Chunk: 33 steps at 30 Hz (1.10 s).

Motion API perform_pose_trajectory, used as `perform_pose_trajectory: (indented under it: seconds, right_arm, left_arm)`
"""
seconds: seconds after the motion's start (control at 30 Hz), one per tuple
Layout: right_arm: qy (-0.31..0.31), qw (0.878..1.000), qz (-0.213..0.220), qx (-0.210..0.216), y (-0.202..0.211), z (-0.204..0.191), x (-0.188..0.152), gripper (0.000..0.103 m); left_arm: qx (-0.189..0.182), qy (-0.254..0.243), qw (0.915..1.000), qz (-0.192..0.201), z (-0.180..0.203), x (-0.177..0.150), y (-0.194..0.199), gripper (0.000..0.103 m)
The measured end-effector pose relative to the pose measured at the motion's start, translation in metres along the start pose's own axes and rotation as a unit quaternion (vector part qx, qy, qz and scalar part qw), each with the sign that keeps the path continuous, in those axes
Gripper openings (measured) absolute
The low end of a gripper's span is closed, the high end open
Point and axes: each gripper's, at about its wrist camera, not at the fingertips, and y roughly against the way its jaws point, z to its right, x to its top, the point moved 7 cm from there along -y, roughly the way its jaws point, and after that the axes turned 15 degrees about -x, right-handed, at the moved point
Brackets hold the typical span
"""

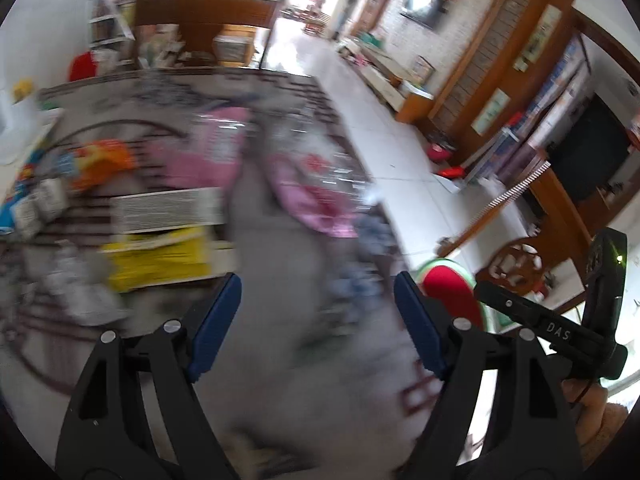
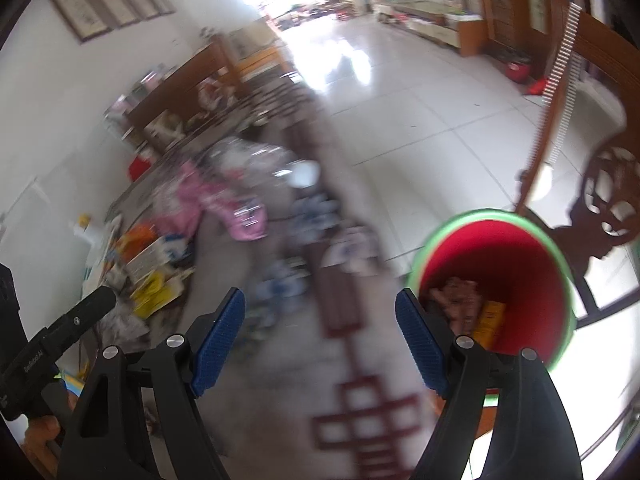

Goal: Collect trash
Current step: 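Return both tools to the table and grasp crumpled paper with the left tool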

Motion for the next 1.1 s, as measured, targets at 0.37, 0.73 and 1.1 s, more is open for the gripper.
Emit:
perform_pose_trajectory:
  seconds: [0.37,0.73,1.1]
  right_arm:
    - [0.049,0.998,-0.021,0.027,-0.022,-0.119,-0.031,0.074]
    - [0.069,0.997,-0.025,0.007,-0.026,-0.143,-0.035,0.075]
    - [0.076,0.996,-0.035,-0.006,-0.038,-0.140,-0.030,0.075]
  left_arm:
    - [-0.027,-0.109,0.9906,-0.079,-0.086,-0.071,0.082,0.084]
    - [-0.047,-0.157,0.9716,-0.170,-0.106,-0.143,0.071,0.088]
    - [-0.017,-0.115,0.9790,-0.167,-0.116,-0.139,0.040,0.040]
